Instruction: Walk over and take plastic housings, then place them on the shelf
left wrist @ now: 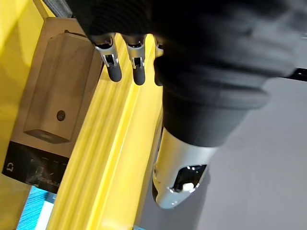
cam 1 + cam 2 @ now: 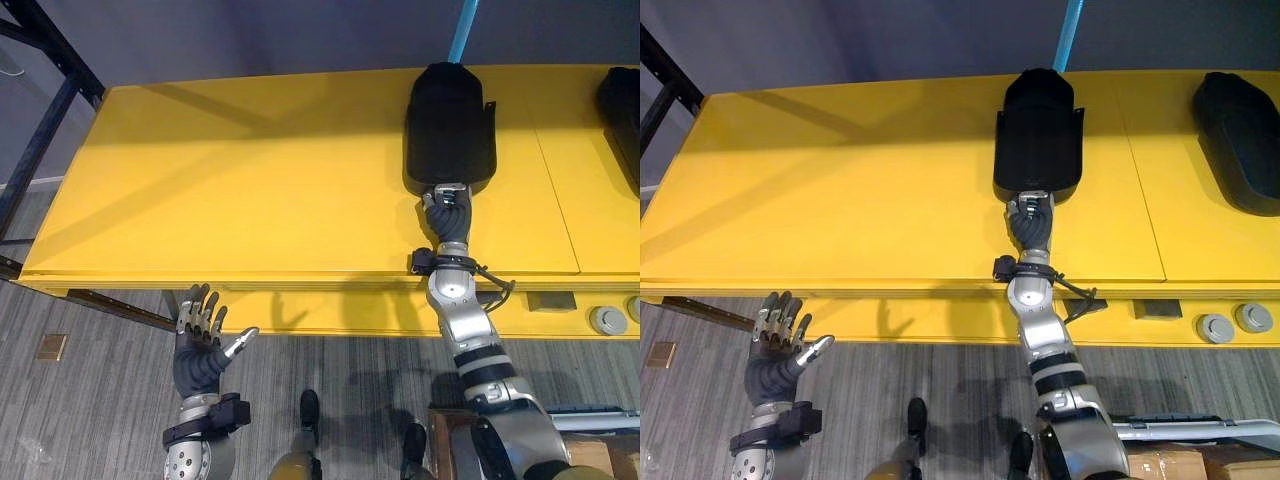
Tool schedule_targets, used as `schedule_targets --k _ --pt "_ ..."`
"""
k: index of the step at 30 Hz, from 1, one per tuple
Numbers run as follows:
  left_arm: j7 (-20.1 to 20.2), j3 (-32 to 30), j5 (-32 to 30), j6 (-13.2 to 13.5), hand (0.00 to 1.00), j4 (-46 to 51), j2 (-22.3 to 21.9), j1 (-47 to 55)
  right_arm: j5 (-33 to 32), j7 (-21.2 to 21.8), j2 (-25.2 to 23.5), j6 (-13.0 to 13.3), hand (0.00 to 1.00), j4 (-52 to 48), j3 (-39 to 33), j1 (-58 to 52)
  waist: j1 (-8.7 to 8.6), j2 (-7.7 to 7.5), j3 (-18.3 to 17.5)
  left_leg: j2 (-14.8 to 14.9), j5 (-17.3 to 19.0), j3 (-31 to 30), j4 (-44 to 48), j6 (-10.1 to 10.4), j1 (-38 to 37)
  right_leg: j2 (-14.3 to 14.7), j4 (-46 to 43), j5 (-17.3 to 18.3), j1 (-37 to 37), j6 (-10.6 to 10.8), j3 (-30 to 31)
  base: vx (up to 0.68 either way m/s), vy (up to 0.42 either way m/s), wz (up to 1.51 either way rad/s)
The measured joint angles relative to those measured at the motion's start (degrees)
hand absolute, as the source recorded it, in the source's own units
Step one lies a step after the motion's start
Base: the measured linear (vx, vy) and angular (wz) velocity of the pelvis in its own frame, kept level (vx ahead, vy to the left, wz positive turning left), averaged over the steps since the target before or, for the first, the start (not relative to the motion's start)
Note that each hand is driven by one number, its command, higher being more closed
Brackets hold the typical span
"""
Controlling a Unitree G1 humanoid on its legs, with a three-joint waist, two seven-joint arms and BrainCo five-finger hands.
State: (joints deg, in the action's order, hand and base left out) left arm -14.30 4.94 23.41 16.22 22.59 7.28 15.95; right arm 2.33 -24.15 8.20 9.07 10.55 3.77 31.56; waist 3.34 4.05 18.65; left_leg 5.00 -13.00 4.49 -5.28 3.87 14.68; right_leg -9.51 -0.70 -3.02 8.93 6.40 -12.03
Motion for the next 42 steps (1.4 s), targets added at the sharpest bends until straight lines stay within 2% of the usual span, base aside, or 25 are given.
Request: schedule_targets --k 4,6,11,13,14,15,16,17,19,20,21,22,23,24,25,26,28,31,32,34,35,36,39,40,42 --pt "-0.03 0.15 -1.89 -0.42 0.00 -0.01 0.00 -2.39 0.27 4.29 -2.15 0.20 0.00 -17.49 5.18 -20.13 -3.89 -1.52 0.34 0.38 0.57 0.79 -0.03 0.64 -2.34 0.22 0.10 -0.07 -1.91 0.20 0.57 0.02 0.007 -0.08" --pt "-0.03 0.21 -2.66 -0.59 0.00 -0.01 0.06 -2.92 0.36 5.30 -2.02 0.30 0.00 -20.40 4.99 -23.93 -4.87 -2.03 0.04 0.64 0.91 1.31 -0.03 1.00 -3.21 0.39 0.10 0.15 -2.41 0.00 1.03 0.00 0.009 -0.27" --pt "-0.62 0.51 -6.12 -0.79 0.00 -0.35 0.13 -2.62 0.51 9.74 -1.42 1.86 0.00 -26.78 3.22 -35.13 -6.11 -6.53 -3.75 3.04 4.83 11.47 0.59 2.60 -11.15 2.63 -0.89 0.55 -2.51 -0.01 12.39 0.00 -0.003 -1.02" --pt "-0.92 0.32 -7.32 -0.77 0.00 -0.76 0.30 -3.16 0.41 10.66 -0.25 2.27 0.00 -27.10 2.12 -37.29 -7.82 -8.25 -5.47 3.10 9.85 8.45 7.88 4.08 -10.70 3.13 -2.62 0.57 -1.44 -0.76 17.00 0.04 0.007 -1.38" --pt "-1.45 0.56 -8.08 -0.76 0.00 -0.75 -0.01 -3.68 0.26 11.92 1.04 2.28 0.00 -27.69 0.73 -38.71 -7.71 -8.24 -6.15 3.50 16.13 -1.11 16.24 4.25 -9.48 4.49 -4.01 0.58 -0.97 -0.77 20.93 0.09 0.034 -1.78" --pt "-1.68 1.05 -8.11 -0.78 0.00 -0.77 -0.74 -4.48 0.24 12.57 2.28 2.31 0.00 -28.60 -1.72 -40.45 -8.18 -7.05 -6.83 4.39 21.02 -8.26 21.19 6.81 -9.77 6.55 -4.93 0.29 -0.72 -0.34 24.45 0.09 0.066 -1.80" --pt "-1.76 1.34 -8.29 -0.78 0.00 -0.87 -1.06 -5.08 0.23 12.91 2.57 2.30 0.00 -29.18 -3.76 -41.90 -8.76 -6.49 -7.31 4.70 23.17 -10.26 22.58 7.73 -10.35 7.39 -5.19 0.21 -0.67 -0.20 25.92 0.07 0.239 -1.56" --pt "-1.88 2.00 -9.33 -0.67 0.00 -1.42 -1.43 -6.74 0.15 13.40 2.46 2.30 0.00 -30.53 -7.81 -45.70 -9.82 -5.76 -8.42 4.97 26.85 -11.10 23.27 6.93 -11.75 8.59 -5.73 -0.15 -0.05 0.40 28.71 0.02 0.281 -1.33" --pt "-1.90 2.42 -10.35 -0.49 0.00 -3.40 -0.92 -9.56 -0.07 13.89 -0.25 2.28 0.00 -32.37 -12.77 -51.25 -11.30 -7.35 -9.38 3.91 28.44 -6.03 24.21 4.69 -13.00 8.58 -5.35 -1.74 1.08 2.26 34.09 -0.06 0.298 -1.51" --pt "-1.95 2.28 -10.45 -0.51 0.00 -3.82 -0.39 -9.83 -0.09 14.00 -1.46 2.29 0.00 -33.79 -13.44 -53.96 -11.98 -7.69 -9.70 3.81 29.69 -1.24 25.83 3.38 -12.89 8.42 -3.02 -4.89 1.59 3.35 37.82 -0.16 0.258 -2.09" --pt "-1.94 2.41 -11.39 -0.53 0.00 -3.93 0.34 -9.80 -0.12 14.09 -2.38 2.27 0.00 -33.86 -13.16 -54.82 -11.99 -7.85 -9.70 4.13 30.99 4.26 27.87 1.76 -13.09 8.71 1.07 -11.17 2.19 3.49 37.96 -0.16 0.176 -2.24" --pt "-1.87 2.38 -11.57 -0.56 0.00 -4.10 0.44 -10.02 -0.19 14.08 -2.85 2.28 0.00 -33.54 -13.00 -54.50 -11.95 -7.56 -9.79 4.99 31.14 6.95 28.46 0.93 -12.85 8.84 5.57 -16.74 1.91 2.43 36.39 -0.18 0.080 -2.27" --pt "-1.67 2.05 -11.89 -0.54 0.00 -6.16 0.40 -12.40 -0.30 14.02 -4.45 2.32 0.00 -32.25 -12.67 -53.15 -11.61 -6.53 -8.84 6.51 30.71 11.29 29.01 0.24 -12.47 9.37 3.63 -17.77 3.79 1.68 26.44 -0.15 0.018 -1.49" --pt "-1.63 2.01 -11.84 -0.67 0.00 -7.96 -0.03 -13.90 -0.28 13.69 -4.89 2.23 0.00 -31.43 -12.63 -53.06 -11.44 -6.15 -8.58 7.18 30.36 12.78 29.06 -0.05 -12.70 9.12 0.46 -14.42 4.19 -0.61 20.66 -0.16 0.036 -1.57" --pt "-1.61 1.67 -11.81 -0.75 0.00 -9.07 -0.90 -14.29 -0.22 13.59 -4.88 2.17 0.00 -29.60 -11.82 -52.23 -10.84 -5.51 -8.46 8.59 29.76 16.31 28.76 -0.16 -14.08 8.10 -7.46 -6.88 4.63 -4.59 13.11 -0.13 0.077 -1.50" --pt "-1.61 0.91 -11.81 -0.67 0.00 -9.10 -2.05 -13.32 -0.13 13.59 -4.89 2.26 0.00 -28.14 -11.44 -51.14 -9.76 -4.67 -8.89 10.44 29.38 20.28 28.68 0.22 -15.07 5.86 -15.19 0.12 4.27 -4.06 8.97 -0.12 0.073 -1.58" --pt "-1.65 0.25 -11.22 -0.65 0.00 -9.19 -2.58 -12.34 0.29 13.56 -4.88 2.17 0.00 -24.96 -11.36 -49.88 -8.60 -4.50 -9.21 12.20 27.93 24.90 27.54 1.70 -16.72 1.11 -21.57 6.17 2.69 -3.13 6.29 -0.12 -0.061 -1.38" --pt "-1.61 0.46 -11.17 -0.69 0.00 -9.86 -2.63 -10.43 0.42 13.60 -4.78 1.66 0.00 -22.80 -9.81 -49.51 -8.28 -4.99 -9.99 12.65 24.76 29.84 23.66 4.45 -18.31 -2.21 -20.97 9.47 1.03 1.49 4.75 -0.07 -0.258 -1.04" --pt "-1.52 0.42 -11.01 -1.02 0.00 -11.67 -3.59 -10.19 0.51 13.71 -3.93 1.34 0.00 -21.27 -9.11 -48.73 -8.01 -3.72 -10.34 13.64 23.31 31.67 21.62 4.76 -18.63 -0.15 -17.60 9.82 1.24 0.70 4.66 -0.02 -0.401 -1.05" --pt "-1.07 0.98 -10.94 -1.85 0.00 -13.06 -6.82 -9.89 0.51 13.74 -2.49 0.54 0.00 -18.38 -8.95 -48.57 -8.09 -0.64 -11.78 15.07 19.77 31.80 17.38 2.72 -18.99 4.84 -10.65 5.59 0.75 -2.01 6.02 0.02 -0.291 -0.97" --pt "-1.08 -0.14 -11.04 -1.82 0.00 -13.13 -7.98 -10.04 0.51 14.08 -1.94 0.32 0.00 -17.09 -7.77 -47.88 -7.70 0.36 -12.36 17.13 17.80 32.79 16.71 2.99 -19.61 7.90 -7.47 3.34 0.36 -3.77 7.85 0.07 -0.257 -1.19" --pt "-1.15 -2.04 -11.15 -1.82 0.00 -14.31 -8.11 -10.70 0.54 14.45 -1.78 0.28 0.00 -16.23 -6.44 -46.79 -7.97 0.33 -12.31 18.67 16.51 33.60 17.16 1.90 -20.21 10.13 -6.60 2.54 0.37 -4.87 9.74 0.08 -0.266 -1.13" --pt "-1.72 -5.89 -11.26 -2.35 0.00 -18.86 -8.35 -11.85 1.00 14.54 -1.54 0.29 0.00 -14.06 -5.31 -44.45 -8.14 0.26 -12.12 20.63 15.19 30.25 21.99 -0.02 -19.70 12.19 -6.03 1.96 0.03 -6.24 12.73 0.08 -0.233 -0.70" --pt "-1.86 -6.10 -11.31 -2.36 0.00 -19.67 -8.35 -11.89 1.02 14.46 -1.46 0.26 0.00 -12.86 -5.45 -43.59 -7.90 0.23 -11.80 20.03 16.00 27.50 23.07 0.17 -19.27 12.02 -5.66 1.83 -0.44 -6.51 13.08 0.02 -0.070 -0.28" --pt "-2.28 -6.32 -11.74 -2.45 0.00 -23.60 -8.33 -11.86 1.46 13.99 -0.56 -0.04 0.00 -7.80 -5.68 -40.86 -7.39 -0.25 -10.68 14.89 20.90 15.78 25.66 1.81 -15.25 10.38 -4.36 1.69 -2.78 -6.89 12.46 -0.03 0.002 0.19"
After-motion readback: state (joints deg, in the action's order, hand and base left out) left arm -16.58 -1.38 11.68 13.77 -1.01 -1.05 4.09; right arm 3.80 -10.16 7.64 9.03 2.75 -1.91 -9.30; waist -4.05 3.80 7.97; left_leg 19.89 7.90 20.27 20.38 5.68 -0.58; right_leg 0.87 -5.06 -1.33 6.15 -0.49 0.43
